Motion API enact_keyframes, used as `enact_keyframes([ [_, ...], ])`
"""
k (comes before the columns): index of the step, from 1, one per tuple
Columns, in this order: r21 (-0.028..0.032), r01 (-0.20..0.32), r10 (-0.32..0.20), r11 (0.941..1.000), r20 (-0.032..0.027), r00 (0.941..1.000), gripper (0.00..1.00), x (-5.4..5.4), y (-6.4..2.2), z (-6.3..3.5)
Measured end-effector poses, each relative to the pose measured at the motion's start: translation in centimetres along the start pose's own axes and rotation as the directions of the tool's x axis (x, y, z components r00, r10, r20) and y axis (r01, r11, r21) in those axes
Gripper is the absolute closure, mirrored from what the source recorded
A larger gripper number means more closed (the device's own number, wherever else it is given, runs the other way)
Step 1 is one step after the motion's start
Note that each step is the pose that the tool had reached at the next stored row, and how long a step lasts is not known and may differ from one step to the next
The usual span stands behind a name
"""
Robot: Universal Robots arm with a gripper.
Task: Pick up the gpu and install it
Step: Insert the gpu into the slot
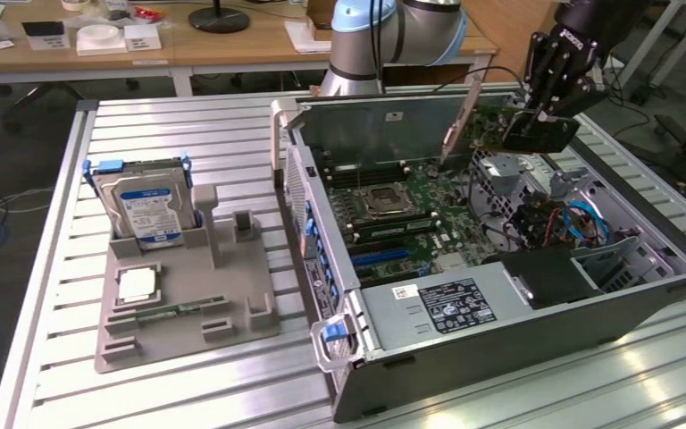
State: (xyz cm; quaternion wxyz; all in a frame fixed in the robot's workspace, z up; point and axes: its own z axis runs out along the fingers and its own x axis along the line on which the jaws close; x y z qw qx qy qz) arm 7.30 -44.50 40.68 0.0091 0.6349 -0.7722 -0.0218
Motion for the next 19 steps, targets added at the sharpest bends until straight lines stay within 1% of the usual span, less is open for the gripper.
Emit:
enact_keyframes([
  [3,0.0000,0.033,-0.033,0.9995,-0.0011,0.9995,0.73,0.00,0.00,0.03],
  [6,-0.0001,0.073,-0.073,0.9974,-0.0028,0.9974,0.73,-0.01,0.00,0.07],
  [9,0.0002,0.086,-0.086,0.9963,-0.0034,0.9963,0.73,0.00,0.06,0.09],
  [11,0.0031,0.099,-0.099,0.9951,-0.0035,0.9951,0.73,0.00,0.05,0.18],
  [15,0.0110,0.122,-0.122,0.9924,-0.0021,0.9925,0.73,0.01,0.10,0.41],
  [19,0.0147,0.128,-0.128,0.9917,-0.0013,0.9918,0.73,0.14,0.79,0.52],
])
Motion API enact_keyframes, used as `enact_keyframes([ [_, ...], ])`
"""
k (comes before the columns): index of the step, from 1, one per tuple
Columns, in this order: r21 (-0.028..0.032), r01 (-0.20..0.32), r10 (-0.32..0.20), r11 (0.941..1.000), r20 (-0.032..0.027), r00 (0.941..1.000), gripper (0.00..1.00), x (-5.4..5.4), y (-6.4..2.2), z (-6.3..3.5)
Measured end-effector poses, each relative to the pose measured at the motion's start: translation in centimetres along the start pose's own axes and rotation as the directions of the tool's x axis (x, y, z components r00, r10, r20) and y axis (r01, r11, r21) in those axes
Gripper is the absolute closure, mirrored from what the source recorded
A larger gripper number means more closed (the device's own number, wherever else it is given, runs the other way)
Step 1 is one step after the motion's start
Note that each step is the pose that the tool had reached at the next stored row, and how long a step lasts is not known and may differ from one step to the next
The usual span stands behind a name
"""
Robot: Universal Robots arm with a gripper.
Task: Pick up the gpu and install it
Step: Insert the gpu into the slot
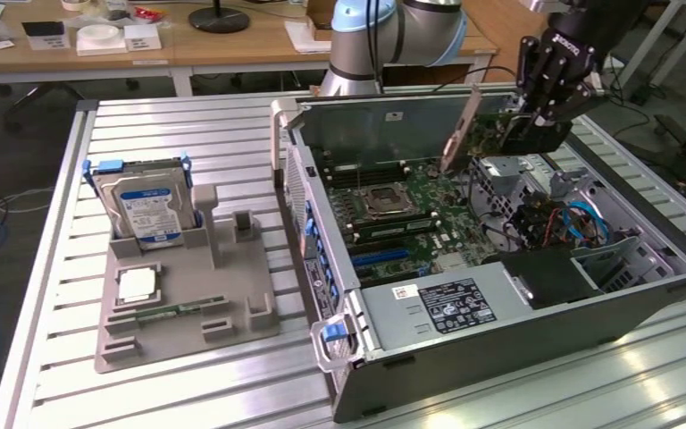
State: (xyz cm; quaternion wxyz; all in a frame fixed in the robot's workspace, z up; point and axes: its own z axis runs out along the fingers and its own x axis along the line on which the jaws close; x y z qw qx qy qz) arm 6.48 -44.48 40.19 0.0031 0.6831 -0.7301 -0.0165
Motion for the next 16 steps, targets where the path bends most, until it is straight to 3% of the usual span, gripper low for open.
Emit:
enact_keyframes([
  [5,0.0053,0.003,-0.003,1.0000,0.0006,1.0000,0.73,0.1,1.15,0.09],
  [16,0.0252,0.032,-0.032,0.9992,0.0029,0.9995,0.73,0.3,2.11,0.74],
])
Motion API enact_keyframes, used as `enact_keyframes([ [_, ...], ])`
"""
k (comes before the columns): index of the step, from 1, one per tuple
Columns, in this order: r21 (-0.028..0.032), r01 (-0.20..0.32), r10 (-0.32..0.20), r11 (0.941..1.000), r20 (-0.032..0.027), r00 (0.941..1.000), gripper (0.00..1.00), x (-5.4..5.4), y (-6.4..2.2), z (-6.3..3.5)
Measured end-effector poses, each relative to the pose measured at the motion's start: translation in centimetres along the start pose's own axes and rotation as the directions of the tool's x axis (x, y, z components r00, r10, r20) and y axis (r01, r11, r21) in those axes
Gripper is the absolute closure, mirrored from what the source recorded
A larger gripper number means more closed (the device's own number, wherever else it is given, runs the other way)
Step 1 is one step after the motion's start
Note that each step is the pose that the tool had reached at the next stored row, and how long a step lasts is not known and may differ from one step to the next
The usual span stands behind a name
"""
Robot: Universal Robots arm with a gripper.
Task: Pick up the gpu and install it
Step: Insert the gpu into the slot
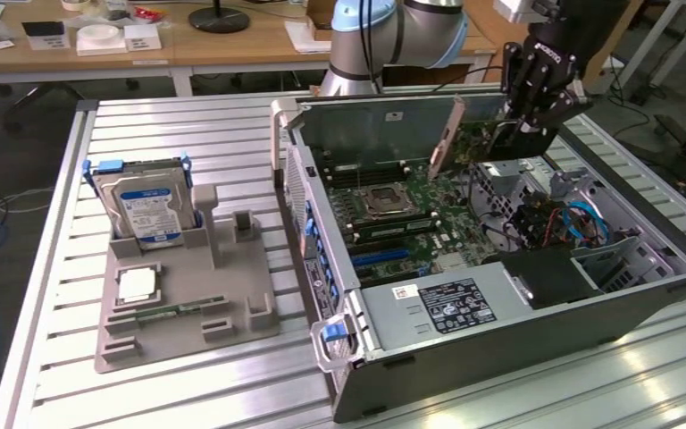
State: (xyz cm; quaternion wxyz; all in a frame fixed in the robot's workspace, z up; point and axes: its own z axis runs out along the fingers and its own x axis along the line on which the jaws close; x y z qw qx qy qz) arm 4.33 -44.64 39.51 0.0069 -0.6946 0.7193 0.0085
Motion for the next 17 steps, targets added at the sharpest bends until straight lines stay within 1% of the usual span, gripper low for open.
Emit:
enact_keyframes([
  [5,0.0041,0.009,-0.009,1.0000,0.0004,1.0000,0.73,0.2,0.74,0.09],
  [10,0.0045,0.010,-0.010,0.9999,0.0004,0.9999,0.73,0.2,0.88,0.09],
  [13,0.0071,0.010,-0.010,0.9999,0.0004,0.9999,0.73,0.2,1.78,0.09],
  [17,0.0134,0.010,-0.010,0.9999,0.0005,0.9999,0.73,0.3,3.14,0.10],
])
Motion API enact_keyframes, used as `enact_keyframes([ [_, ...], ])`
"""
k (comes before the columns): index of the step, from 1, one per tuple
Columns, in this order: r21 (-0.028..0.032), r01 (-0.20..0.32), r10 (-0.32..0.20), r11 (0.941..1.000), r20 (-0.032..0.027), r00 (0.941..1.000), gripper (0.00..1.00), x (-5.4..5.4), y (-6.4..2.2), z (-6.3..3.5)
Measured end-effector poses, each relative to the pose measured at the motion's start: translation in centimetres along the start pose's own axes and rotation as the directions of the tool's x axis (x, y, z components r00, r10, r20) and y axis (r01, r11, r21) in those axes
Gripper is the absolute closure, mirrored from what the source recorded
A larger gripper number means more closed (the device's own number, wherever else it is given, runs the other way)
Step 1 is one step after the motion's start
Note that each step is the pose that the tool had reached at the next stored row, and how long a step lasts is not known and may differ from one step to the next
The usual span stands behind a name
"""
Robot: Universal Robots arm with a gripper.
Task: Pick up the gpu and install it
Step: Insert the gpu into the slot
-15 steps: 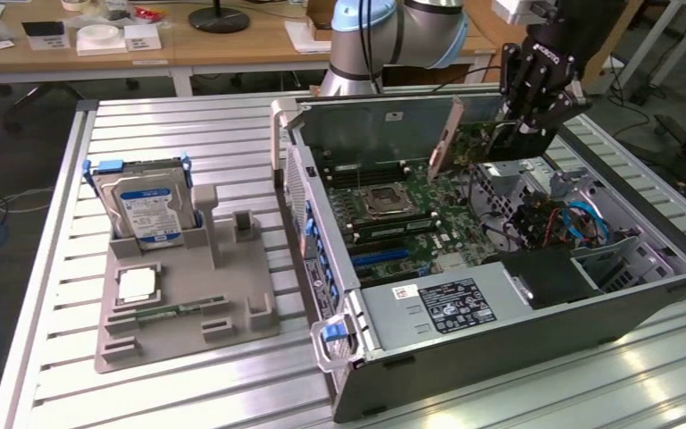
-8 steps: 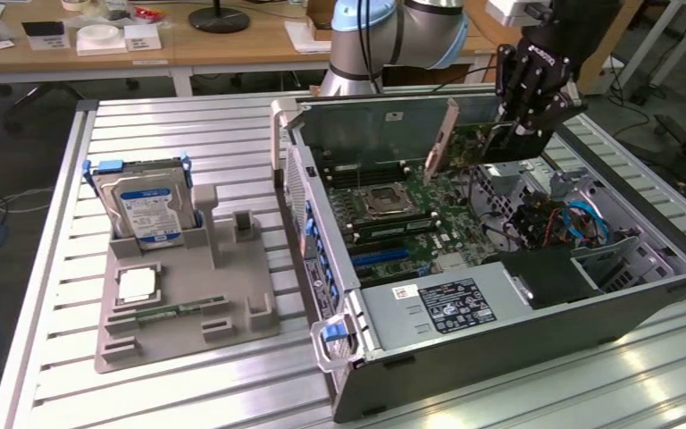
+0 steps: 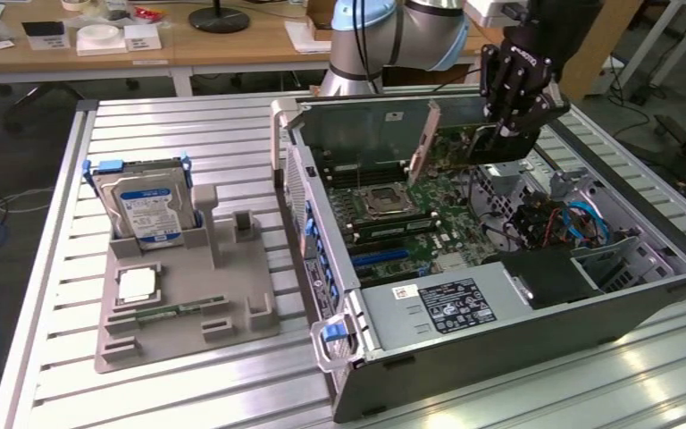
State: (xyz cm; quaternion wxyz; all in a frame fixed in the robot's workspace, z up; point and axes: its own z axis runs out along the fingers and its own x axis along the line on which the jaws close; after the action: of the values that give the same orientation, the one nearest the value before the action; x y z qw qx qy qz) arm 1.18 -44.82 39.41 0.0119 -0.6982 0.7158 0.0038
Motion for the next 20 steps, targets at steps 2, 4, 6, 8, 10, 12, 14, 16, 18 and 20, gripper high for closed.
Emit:
enact_keyframes([
  [2,0.0017,0.000,0.000,1.0000,0.0001,1.0000,0.73,0.0,0.29,0.00],
  [4,0.0027,0.000,0.000,1.0000,0.0001,1.0000,0.73,0.0,0.50,-0.01],
  [6,0.0036,0.000,0.000,1.0000,0.0003,1.0000,0.73,0.1,0.73,-0.01],
  [8,0.0057,0.000,0.000,1.0000,0.0008,1.0000,0.73,0.3,1.19,-0.02],
  [10,0.0083,0.000,0.000,1.0000,0.0014,1.0000,0.73,0.4,1.73,-0.02],
  [12,0.0097,0.000,0.000,1.0000,0.0045,1.0000,0.73,0.5,2.14,-0.03],
  [14,0.0096,0.000,0.000,1.0000,0.0090,1.0000,0.73,0.7,2.43,0.01],
  [16,0.0097,0.000,0.000,1.0000,0.0106,0.9999,0.73,0.8,2.67,0.13],
  [18,0.0096,0.000,0.000,1.0000,0.0108,0.9999,0.73,0.8,2.91,0.24],
  [20,0.0096,0.000,0.000,1.0000,0.0111,0.9999,0.73,0.9,3.12,0.38],
])
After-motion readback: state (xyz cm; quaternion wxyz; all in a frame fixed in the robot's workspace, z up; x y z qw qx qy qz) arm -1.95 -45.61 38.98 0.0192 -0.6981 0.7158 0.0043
